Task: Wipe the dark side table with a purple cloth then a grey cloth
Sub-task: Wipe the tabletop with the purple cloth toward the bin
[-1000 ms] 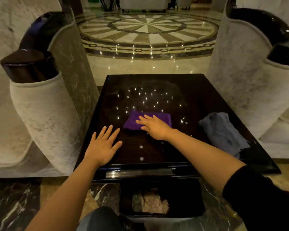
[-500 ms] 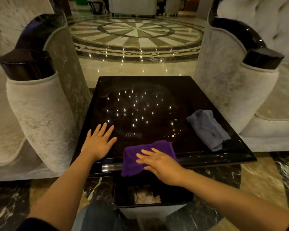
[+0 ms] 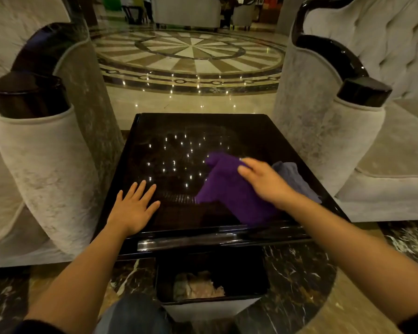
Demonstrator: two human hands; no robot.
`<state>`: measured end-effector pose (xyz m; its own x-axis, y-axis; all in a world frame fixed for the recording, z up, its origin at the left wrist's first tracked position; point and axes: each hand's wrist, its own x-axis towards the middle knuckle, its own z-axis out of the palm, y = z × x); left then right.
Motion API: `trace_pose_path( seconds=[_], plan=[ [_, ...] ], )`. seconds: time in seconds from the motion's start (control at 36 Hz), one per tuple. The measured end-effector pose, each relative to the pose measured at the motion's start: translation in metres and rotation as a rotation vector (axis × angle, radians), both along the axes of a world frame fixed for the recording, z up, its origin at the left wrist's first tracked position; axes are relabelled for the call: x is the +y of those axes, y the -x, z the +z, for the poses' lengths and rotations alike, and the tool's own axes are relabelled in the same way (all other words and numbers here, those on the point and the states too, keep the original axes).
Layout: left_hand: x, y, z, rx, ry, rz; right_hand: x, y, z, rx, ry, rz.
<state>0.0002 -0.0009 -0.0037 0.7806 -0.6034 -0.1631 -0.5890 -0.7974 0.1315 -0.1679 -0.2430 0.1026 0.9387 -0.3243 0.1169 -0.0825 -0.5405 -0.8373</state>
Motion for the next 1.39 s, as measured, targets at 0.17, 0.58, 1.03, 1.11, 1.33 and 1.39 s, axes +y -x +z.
trace_pose_path(
  seconds=[0.17, 0.58, 1.03, 1.11, 1.33, 1.39],
  plan=[
    [0.0, 0.0, 0.001, 0.001, -0.008, 0.002, -0.051, -0.043, 0.022, -0.012, 0.175, -0.132],
    [0.002, -0.003, 0.0, 0.023, 0.026, 0.01, -0.098, -0.093, -0.068, 0.668, 0.595, 0.031],
    [0.001, 0.0, 0.002, 0.022, 0.029, 0.01, -0.095, -0.092, -0.083, 0.648, 0.715, 0.038],
    [0.001, 0.001, 0.002, 0.021, 0.026, 0.01, -0.083, -0.087, -0.085, 0.637, 0.72, 0.059],
    [0.002, 0.001, -0.002, 0.016, 0.035, 0.008, -0.051, -0.059, -0.09, 0.585, 0.69, 0.111],
    [0.003, 0.002, -0.002, 0.017, 0.036, 0.006, -0.042, -0.05, -0.09, 0.577, 0.662, 0.117]
  ],
)
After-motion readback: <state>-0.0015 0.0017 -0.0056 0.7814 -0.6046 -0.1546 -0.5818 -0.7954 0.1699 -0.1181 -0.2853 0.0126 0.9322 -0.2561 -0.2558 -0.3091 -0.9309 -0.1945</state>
